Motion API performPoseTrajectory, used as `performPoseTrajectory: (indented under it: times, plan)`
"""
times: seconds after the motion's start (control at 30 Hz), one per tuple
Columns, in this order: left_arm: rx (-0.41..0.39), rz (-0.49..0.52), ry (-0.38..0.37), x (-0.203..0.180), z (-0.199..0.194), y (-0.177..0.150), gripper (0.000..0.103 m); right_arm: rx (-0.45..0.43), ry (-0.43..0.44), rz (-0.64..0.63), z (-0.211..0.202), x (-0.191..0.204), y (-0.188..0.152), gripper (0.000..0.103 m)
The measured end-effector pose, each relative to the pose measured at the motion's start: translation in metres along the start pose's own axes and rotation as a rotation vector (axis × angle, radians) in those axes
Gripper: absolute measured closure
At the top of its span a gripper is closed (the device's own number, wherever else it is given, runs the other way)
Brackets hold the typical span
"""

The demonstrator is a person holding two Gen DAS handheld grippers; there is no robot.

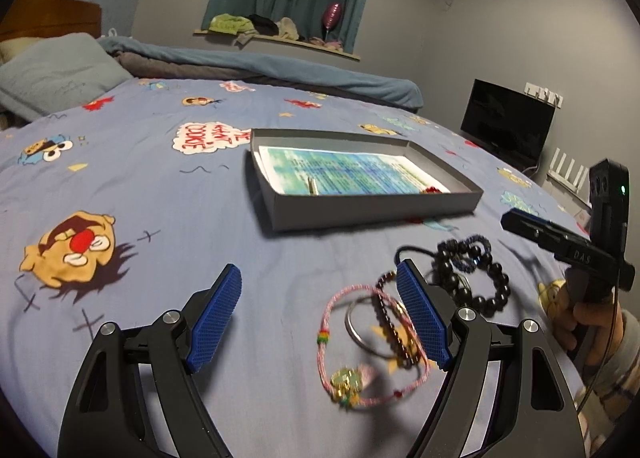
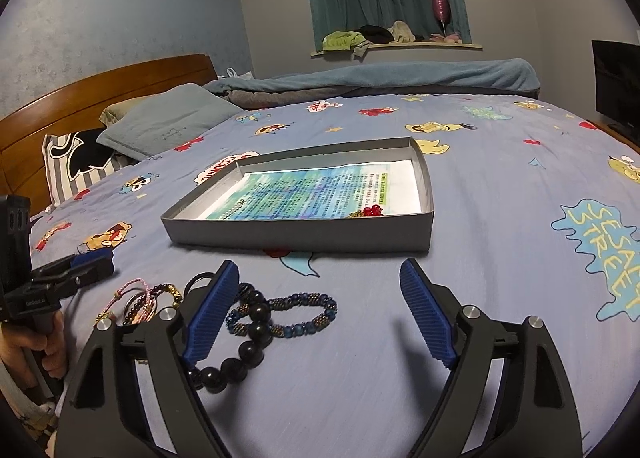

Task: Organize jewelry
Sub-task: 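Grasp the pink string bracelet with the left tool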

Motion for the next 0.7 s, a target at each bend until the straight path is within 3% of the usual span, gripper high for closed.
performPoseTrajectory:
  times: [0.17,0.4,0.57,0.7]
  plan:
    - [0.019,0.040,-0.009,-0.009,-0.004,-0.014,0.024,0.002,0.009,-0.008,-0.006,0.008,-0.005,0.020]
    - [0.068,0.065,-0.044,-0.019,0.003,-0.023,0.044,0.005,0.028,-0.016,-0.010,0.017,-0.010,0.020]
    - [0.094,0.024,-0.030,-0.010,0.007,-0.025,0.052,0.009,0.036,-0.013,-0.011,0.019,-0.013,0.020]
    - [0.135,-0.001,0.004,-0.002,0.016,-0.027,0.068,0.018,0.040,-0.027,-0.012,0.021,-0.015,0.020]
Point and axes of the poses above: each gripper's, at about its wrist camera, not at the fingertips, and z roughly the way its jaws point, x to its left, y to its top, the point moved 8 cm from there along z, roughly the way its jaws point
